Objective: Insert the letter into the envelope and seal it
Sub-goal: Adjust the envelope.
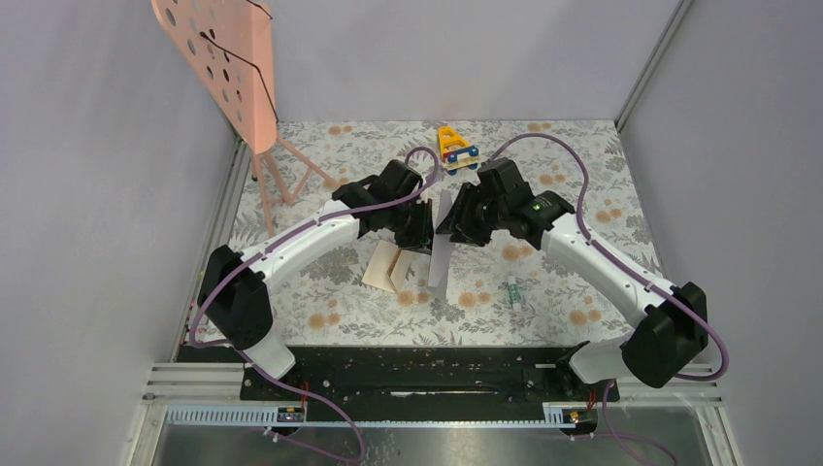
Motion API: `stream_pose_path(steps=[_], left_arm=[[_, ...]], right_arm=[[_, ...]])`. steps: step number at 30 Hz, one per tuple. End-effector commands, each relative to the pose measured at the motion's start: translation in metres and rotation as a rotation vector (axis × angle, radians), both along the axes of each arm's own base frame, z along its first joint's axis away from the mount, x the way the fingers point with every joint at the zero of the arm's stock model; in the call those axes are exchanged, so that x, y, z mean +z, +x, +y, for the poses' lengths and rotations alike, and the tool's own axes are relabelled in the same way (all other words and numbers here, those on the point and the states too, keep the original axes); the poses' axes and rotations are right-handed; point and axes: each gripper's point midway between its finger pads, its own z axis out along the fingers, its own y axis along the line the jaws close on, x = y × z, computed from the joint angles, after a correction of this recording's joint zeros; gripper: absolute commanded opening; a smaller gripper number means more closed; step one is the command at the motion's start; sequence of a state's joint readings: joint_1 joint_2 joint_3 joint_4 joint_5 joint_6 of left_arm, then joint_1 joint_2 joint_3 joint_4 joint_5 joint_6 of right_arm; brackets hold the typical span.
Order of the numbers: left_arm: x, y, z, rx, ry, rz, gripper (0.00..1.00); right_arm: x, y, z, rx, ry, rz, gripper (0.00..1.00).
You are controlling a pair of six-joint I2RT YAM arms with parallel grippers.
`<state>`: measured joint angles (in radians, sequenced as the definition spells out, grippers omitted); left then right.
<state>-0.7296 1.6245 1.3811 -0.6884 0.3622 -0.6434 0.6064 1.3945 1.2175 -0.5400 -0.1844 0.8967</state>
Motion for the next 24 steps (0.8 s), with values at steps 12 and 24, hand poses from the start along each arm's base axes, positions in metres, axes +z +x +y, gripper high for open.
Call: stream_pose_path(steps=[12, 24], left_arm=[[0.036, 0.004, -0.016, -0.041, -0.088, -0.09, 0.0], [0.038, 0.008, -0.007, -0.012, -0.034, -0.13, 0.0]], right_arm=[[0.018, 0.019, 0.001, -0.037, -0.045, -0.009, 0.5], [0.001, 0.015, -0.018, -0.072, -0.267, 0.051, 0.46]])
